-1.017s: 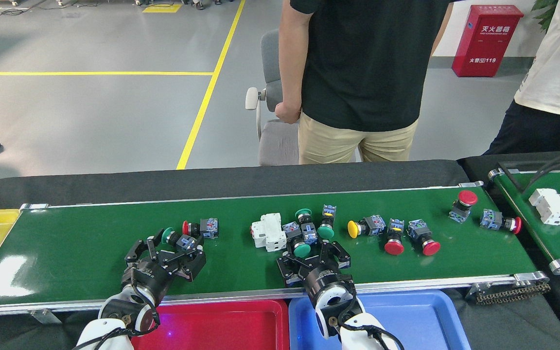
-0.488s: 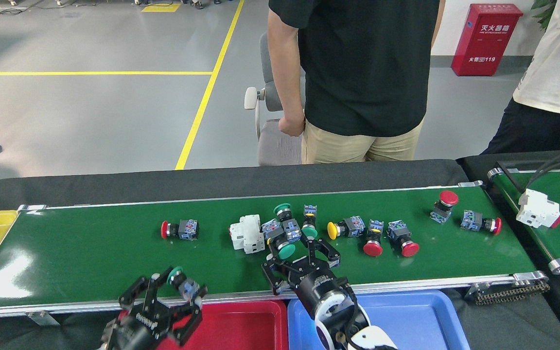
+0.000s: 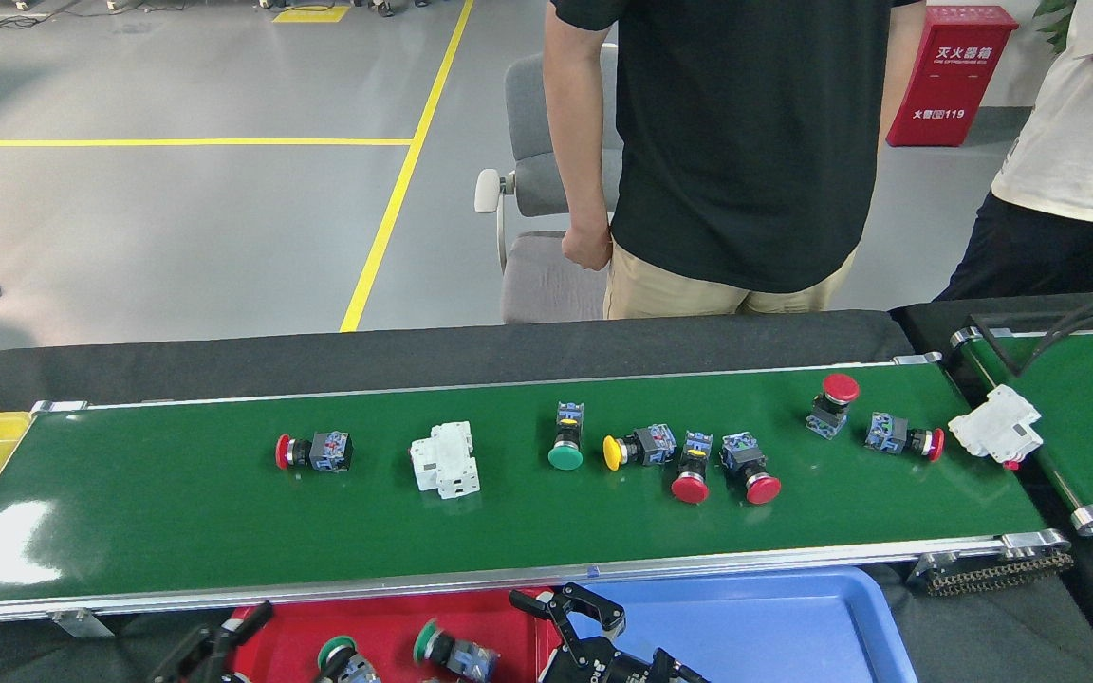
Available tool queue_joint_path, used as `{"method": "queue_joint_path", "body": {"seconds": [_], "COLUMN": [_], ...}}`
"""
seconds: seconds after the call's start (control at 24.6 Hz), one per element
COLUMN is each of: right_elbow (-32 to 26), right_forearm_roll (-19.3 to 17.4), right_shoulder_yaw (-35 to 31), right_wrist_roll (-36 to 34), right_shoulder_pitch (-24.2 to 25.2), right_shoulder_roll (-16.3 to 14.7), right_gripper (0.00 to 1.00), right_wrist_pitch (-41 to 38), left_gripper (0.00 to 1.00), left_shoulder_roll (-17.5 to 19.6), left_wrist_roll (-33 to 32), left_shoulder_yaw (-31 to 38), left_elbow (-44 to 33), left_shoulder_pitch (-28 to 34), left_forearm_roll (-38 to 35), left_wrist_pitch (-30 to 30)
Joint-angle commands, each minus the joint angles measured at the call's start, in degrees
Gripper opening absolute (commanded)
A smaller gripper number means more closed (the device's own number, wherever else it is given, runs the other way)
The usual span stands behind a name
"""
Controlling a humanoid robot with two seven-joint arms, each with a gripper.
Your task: Pick switch part from conveyor to tray
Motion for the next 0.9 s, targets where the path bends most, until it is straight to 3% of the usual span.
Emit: {"method": "queue_joint_path", "body": {"seconds": [0.0, 0.12, 0.24, 0.33, 0.45, 0.53, 0.69, 0.85], "right_elbow": [-1.87, -4.77, -4.68, -4.59, -2.66, -0.55, 4.89, 10.7], "right_forearm_roll": [-0.31, -0.31, -0.31, -0.4, -0.48, -0.48, -0.31, 0.13], "right_shoulder_yaw": [-1.63, -7.69, -12.35, -13.76, -15.34, -15.6, -15.08, -13.84], "right_wrist_roll": [-0.54, -1.25, -10.99, -14.43, -14.96, -14.69, -13.64, -11.0], "right_shoulder_pitch": [-0.41, 2.66, 6.0, 8.38, 8.82, 7.41, 1.44, -3.84], "right_shoulder_roll": [0.95, 2.09, 2.7, 2.7, 2.88, 3.06, 3.93, 5.16], "right_gripper": [1.0, 0.99, 0.99, 0.99, 0.99, 1.0, 1.0, 1.0], "right_wrist_pitch": [3.16, 19.07, 34.62, 39.9, 42.89, 42.98, 43.24, 43.15], "left_gripper": [1.0, 1.0, 1.0, 1.0, 1.0, 1.0, 1.0, 1.0], "left_shoulder_roll": [0.02, -0.07, 0.19, 0.19, 0.28, 0.81, 1.25, 1.6], "left_wrist_roll": [0.64, 0.64, 0.64, 0.64, 0.38, -0.24, -0.68, -0.59], "left_shoulder_yaw": [3.88, 9.33, 9.15, 7.48, 2.29, 0.1, -0.34, -0.34], "left_elbow": [-0.53, -0.27, -0.27, -0.18, 0.52, 2.99, 13.96, 26.54], "left_shoulder_pitch": [0.3, 1.62, 1.71, 1.35, -1.28, -6.73, -19.47, -29.85], "left_forearm_roll": [0.64, 0.73, 0.64, 0.38, 0.11, -1.38, -10.08, -11.49], "left_wrist_pitch": [7.85, 8.11, 7.94, 7.67, 8.2, 8.73, 8.82, 9.08]}}
